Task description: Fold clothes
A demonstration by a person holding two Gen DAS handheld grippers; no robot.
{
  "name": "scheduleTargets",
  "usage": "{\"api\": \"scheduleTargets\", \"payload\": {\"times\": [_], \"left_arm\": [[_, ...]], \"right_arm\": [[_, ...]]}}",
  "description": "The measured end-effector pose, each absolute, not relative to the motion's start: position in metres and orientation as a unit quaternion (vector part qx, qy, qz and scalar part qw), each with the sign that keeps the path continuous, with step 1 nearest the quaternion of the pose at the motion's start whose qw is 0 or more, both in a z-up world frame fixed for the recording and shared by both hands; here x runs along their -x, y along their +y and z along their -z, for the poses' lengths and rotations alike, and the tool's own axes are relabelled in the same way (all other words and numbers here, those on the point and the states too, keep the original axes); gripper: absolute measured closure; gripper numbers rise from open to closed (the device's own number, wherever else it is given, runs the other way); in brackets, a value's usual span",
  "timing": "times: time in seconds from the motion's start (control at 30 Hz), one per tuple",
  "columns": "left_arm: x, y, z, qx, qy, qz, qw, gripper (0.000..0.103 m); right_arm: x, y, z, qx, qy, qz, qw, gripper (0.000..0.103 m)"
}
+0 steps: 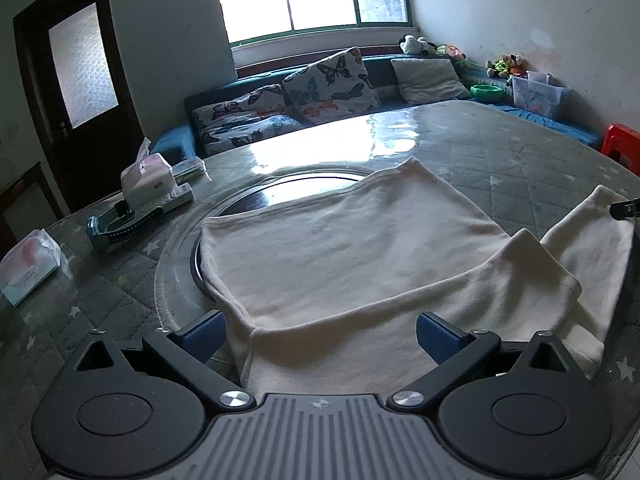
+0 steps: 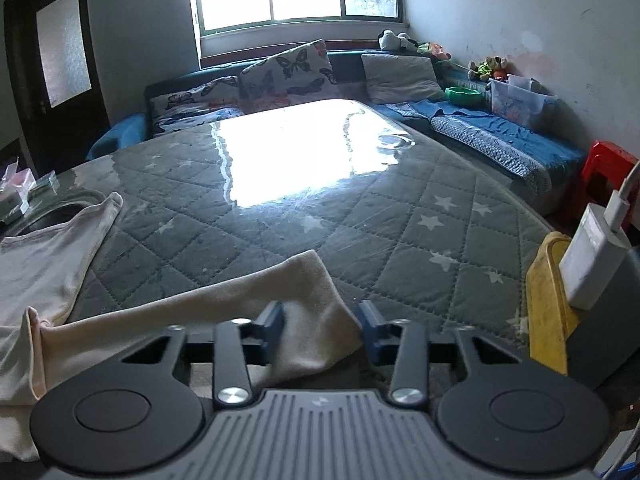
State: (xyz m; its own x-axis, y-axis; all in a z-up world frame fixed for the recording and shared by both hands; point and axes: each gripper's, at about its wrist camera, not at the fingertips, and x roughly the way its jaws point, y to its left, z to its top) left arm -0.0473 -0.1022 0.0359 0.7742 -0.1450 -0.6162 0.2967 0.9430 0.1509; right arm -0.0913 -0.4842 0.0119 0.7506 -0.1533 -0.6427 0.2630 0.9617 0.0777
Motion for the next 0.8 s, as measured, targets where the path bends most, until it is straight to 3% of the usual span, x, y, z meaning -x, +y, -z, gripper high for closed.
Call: {"api": "scheduleTargets", "payload": {"times": [0.13,0.3,0.67,0.8], "left_arm": [[0.048,-0.097,-0.036,-0.118,0.315,0.112,0.935,0.0],[0.051,-0.092,-0.035,-0.115,0.315,0.107,0.936,0.0],[0.06,-0.067,-0.039,-0.099,0.308,0.087,0.942,0.0],[0.064,-0.059,-0.042,-0.089,0.301,0.086,0.945,0.0]], "right_arm": [[0.094,-0.482,-0.019,-0.094,0.33,0.091,0.935,0.089],[0.097,-0.469,-0.037,-0.101,0.311,0.045,0.944,0.099],[0.084,-0.389,-0.105,-0.067,0.245,-0.098,0.962,0.101],[0.082,-0.396,-0.098,-0.058,0.259,-0.062,0.962,0.099]]}}
